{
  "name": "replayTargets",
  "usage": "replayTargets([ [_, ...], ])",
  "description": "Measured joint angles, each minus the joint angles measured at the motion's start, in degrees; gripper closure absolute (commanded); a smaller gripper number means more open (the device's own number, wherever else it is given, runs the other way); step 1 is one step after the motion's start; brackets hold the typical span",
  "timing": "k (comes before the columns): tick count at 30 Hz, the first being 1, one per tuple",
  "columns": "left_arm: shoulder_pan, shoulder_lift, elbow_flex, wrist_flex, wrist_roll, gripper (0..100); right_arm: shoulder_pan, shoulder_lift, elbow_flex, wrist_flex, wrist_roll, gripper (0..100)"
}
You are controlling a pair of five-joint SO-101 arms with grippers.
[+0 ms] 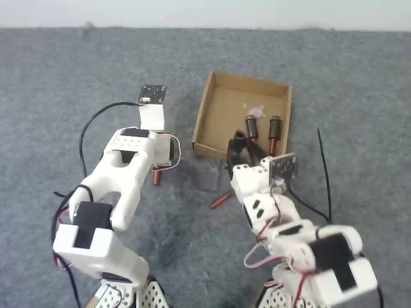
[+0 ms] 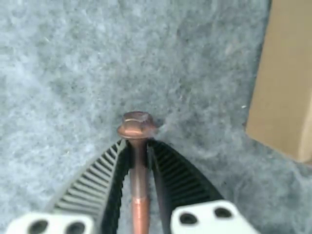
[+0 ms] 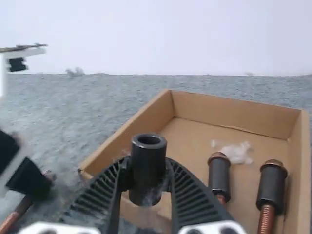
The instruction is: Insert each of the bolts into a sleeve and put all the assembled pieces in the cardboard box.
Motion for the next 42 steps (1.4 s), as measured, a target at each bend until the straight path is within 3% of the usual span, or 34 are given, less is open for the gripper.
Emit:
replayTargets([
  [7,0.0,0.0,0.0,0.0,0.0,99,-2.6,-7.4,4.6,-0.1,0.0,99.2],
  [32,1.5,0.0,0.0,-0.2,0.0,99,-2.5,-2.9,-0.5,0.2,-3.9,99.2],
  [38,1.6,0.0,0.0,-2.8,0.0,99,-0.8,14.2,-4.3,-16.0,-3.9,99.2],
  [42,1.6,0.0,0.0,-4.7,0.0,99,-1.1,27.3,-6.9,-29.2,1.9,99.2],
])
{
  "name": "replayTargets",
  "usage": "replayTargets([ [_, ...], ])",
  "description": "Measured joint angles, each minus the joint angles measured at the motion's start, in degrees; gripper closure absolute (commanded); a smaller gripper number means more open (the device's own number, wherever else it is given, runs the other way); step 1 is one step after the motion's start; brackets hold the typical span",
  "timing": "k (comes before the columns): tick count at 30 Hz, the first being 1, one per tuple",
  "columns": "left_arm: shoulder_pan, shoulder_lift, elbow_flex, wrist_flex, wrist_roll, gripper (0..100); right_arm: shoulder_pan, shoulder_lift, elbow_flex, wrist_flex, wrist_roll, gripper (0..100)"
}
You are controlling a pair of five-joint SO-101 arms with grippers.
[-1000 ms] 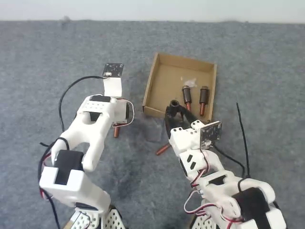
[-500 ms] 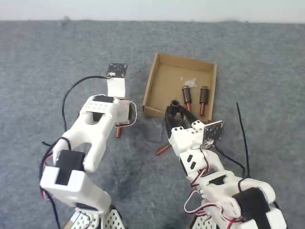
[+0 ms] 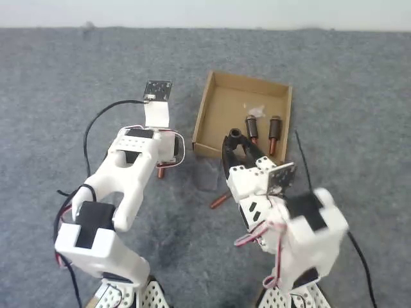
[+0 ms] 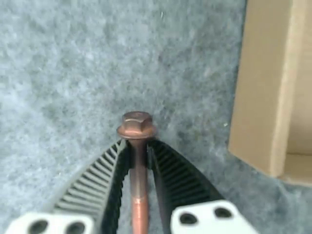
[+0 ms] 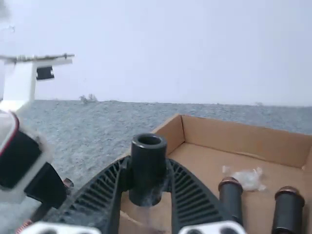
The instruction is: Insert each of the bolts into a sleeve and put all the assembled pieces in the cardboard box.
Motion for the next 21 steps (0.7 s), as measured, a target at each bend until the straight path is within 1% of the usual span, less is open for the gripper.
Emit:
replayTargets([
  [2,0.0,0.0,0.0,-0.5,0.0,99,-0.7,5.5,-1.3,-3.8,2.5,99.2],
  [4,0.0,0.0,0.0,-0.9,0.0,99,-2.2,7.9,-1.9,-5.1,4.0,99.2],
  [12,0.0,-0.2,0.0,-0.9,0.0,99,-4.7,8.2,-2.2,-5.7,4.8,99.2],
  [15,0.0,-3.4,0.1,-0.9,0.0,99,-6.2,8.2,-2.2,-5.7,4.8,99.2],
  [18,-0.2,-8.0,0.5,-0.9,0.0,99,-6.2,8.2,-2.2,-5.7,5.1,99.2],
  [21,0.4,-13.0,3.4,-3.9,0.0,99,-6.2,8.2,-2.2,-5.7,5.1,99.2],
])
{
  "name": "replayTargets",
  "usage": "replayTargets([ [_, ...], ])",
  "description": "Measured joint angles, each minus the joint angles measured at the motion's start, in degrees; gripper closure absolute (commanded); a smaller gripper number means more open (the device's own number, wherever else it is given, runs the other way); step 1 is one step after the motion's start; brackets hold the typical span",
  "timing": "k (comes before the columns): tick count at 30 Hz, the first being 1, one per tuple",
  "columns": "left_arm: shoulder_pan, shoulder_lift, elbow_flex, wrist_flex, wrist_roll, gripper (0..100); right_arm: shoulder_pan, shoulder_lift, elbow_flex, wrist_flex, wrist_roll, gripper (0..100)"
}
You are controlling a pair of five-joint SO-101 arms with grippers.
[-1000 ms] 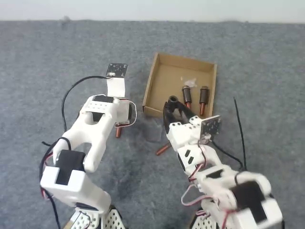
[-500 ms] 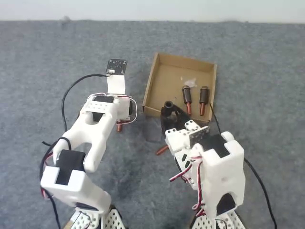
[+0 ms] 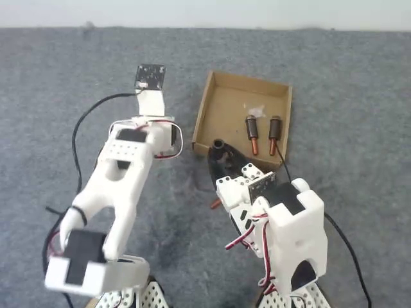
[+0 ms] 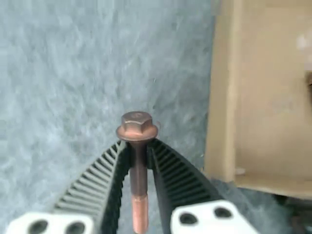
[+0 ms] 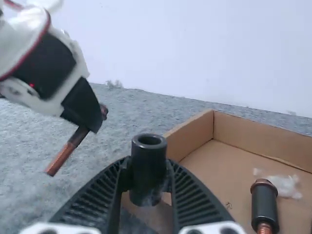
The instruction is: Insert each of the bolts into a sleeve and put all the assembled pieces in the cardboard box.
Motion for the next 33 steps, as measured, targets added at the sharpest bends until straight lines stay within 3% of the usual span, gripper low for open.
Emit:
replayTargets([
  [24,14.3,-35.4,42.5,-48.8,0.0,99,-1.8,0.0,0.0,0.5,0.0,99.2],
  [33,17.1,-44.6,49.9,-53.4,-0.2,99,-2.4,0.0,0.0,0.8,0.0,99.2],
])
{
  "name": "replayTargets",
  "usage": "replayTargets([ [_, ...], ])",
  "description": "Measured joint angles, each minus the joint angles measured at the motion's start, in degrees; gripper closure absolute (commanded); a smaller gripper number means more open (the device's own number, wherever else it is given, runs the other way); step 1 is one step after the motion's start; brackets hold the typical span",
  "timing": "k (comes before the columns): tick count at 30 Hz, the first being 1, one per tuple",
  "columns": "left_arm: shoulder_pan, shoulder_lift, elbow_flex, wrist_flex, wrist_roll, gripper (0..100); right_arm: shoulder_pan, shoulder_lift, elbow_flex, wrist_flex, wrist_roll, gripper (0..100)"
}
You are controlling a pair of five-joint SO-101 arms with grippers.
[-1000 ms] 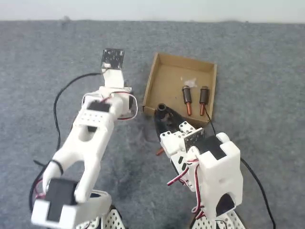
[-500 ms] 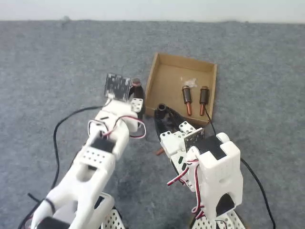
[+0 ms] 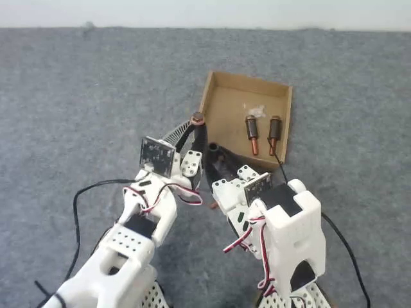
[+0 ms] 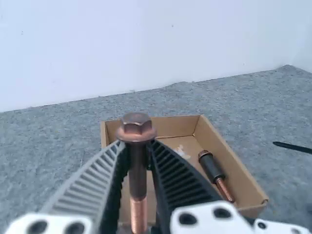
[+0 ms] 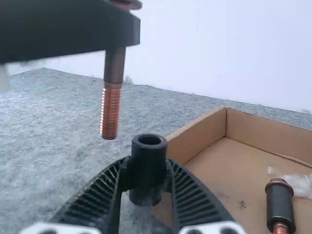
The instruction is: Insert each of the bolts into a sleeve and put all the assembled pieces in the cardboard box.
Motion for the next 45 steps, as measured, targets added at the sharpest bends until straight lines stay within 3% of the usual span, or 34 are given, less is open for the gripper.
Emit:
replayTargets([
  [5,0.0,-6.1,1.0,1.9,1.3,99,-1.8,0.0,0.0,0.4,0.2,99.2],
  [11,-0.4,-15.7,-0.4,18.4,13.9,99,-1.8,0.0,0.0,0.4,0.2,99.2],
  [14,-1.0,-21.1,-1.4,26.1,15.0,99,-1.8,0.0,0.0,0.4,0.2,99.2],
  [17,-0.8,-24.9,-1.4,28.7,15.4,99,-1.8,0.0,0.0,0.5,0.2,99.2],
  [23,-0.8,-27.1,-1.1,27.4,15.4,99,-2.9,0.0,0.0,2.9,0.2,99.2],
  [27,-0.8,-25.5,2.2,20.1,10.0,99,-2.7,0.0,0.4,3.1,0.2,99.2],
  [34,-0.8,-12.6,2.2,9.2,9.0,99,-3.1,0.0,0.4,3.1,0.2,99.2],
  [39,-0.8,-3.8,-0.4,8.2,9.0,99,-3.2,0.0,0.6,3.1,0.2,99.2],
  [45,-0.2,-3.3,-0.5,8.0,8.7,99,-3.2,0.0,0.6,3.1,0.2,99.2],
])
